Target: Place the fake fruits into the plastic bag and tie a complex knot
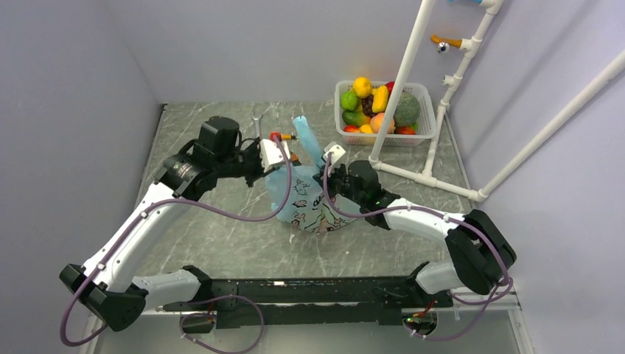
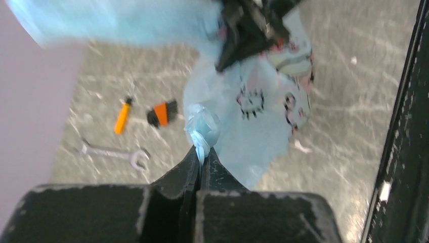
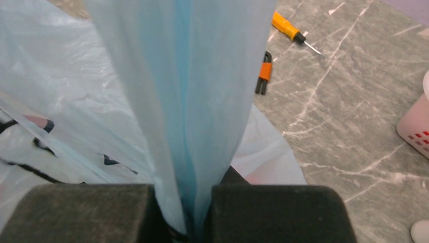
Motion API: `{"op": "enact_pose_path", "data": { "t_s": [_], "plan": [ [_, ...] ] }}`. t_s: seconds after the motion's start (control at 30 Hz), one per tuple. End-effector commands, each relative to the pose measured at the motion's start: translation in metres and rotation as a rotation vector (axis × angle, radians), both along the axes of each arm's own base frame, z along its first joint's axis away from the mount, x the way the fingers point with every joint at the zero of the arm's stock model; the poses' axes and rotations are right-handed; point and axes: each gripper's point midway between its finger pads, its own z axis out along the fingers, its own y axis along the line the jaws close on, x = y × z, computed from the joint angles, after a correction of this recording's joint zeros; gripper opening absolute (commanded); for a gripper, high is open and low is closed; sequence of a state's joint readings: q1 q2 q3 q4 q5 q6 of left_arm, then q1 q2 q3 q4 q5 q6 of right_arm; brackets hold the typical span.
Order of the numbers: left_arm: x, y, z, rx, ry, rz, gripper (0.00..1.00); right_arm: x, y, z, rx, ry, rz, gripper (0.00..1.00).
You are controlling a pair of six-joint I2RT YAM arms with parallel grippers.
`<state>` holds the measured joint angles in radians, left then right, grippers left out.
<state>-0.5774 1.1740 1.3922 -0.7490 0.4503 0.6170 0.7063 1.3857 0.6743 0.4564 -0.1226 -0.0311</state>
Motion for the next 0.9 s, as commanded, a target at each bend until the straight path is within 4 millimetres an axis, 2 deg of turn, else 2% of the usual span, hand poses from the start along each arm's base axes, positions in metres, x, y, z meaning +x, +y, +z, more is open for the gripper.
{"op": "enact_pose_path", "data": {
  "t_s": [0.0,0.07,0.13,0.17,0.23,0.3,0.37,0.43,0.5,0.63,0.77,0.87],
  "plan": [
    [0.002,0.037,-0.038,0.068,0.039,0.126,0.0,0.008,-0.023,-0.036,-0.119,0.078,-0.03,0.0],
    [0.005,0.041,-0.068,0.059,0.121,0.185,0.0,0.009,-0.023,-0.046,-0.136,0.097,-0.032,0.0],
    [0.004,0.039,-0.084,0.036,0.172,0.213,0.0,0.009,-0.023,-0.054,-0.147,0.111,-0.029,0.0],
    [0.004,0.036,-0.083,0.011,0.183,0.214,0.0,0.009,-0.022,-0.056,-0.154,0.119,-0.019,0.0],
    [0.002,0.028,-0.068,-0.056,0.193,0.204,0.0,0.011,-0.021,-0.048,-0.144,0.121,-0.014,0.0],
    [0.003,0.021,-0.045,-0.119,0.195,0.204,0.0,0.013,-0.023,-0.029,-0.115,0.111,-0.007,0.15],
    [0.004,0.015,-0.024,-0.165,0.204,0.203,0.0,0.012,-0.023,-0.003,-0.087,0.091,0.013,0.36],
    [0.004,0.012,-0.016,-0.188,0.236,0.212,0.0,0.006,-0.024,0.027,-0.057,0.054,0.039,0.6],
    [0.006,0.008,-0.014,-0.196,0.272,0.221,0.0,-0.004,-0.024,0.059,-0.028,0.018,0.072,0.77],
    [0.008,0.004,-0.017,-0.207,0.317,0.235,0.0,-0.024,-0.026,0.109,0.024,-0.052,0.124,0.93],
    [0.008,0.002,-0.02,-0.225,0.352,0.25,0.0,-0.044,-0.019,0.147,0.058,-0.15,0.197,0.96],
    [0.007,0.0,-0.017,-0.245,0.364,0.25,0.0,-0.066,0.005,0.163,0.087,-0.188,0.304,0.97]
  ]
}}
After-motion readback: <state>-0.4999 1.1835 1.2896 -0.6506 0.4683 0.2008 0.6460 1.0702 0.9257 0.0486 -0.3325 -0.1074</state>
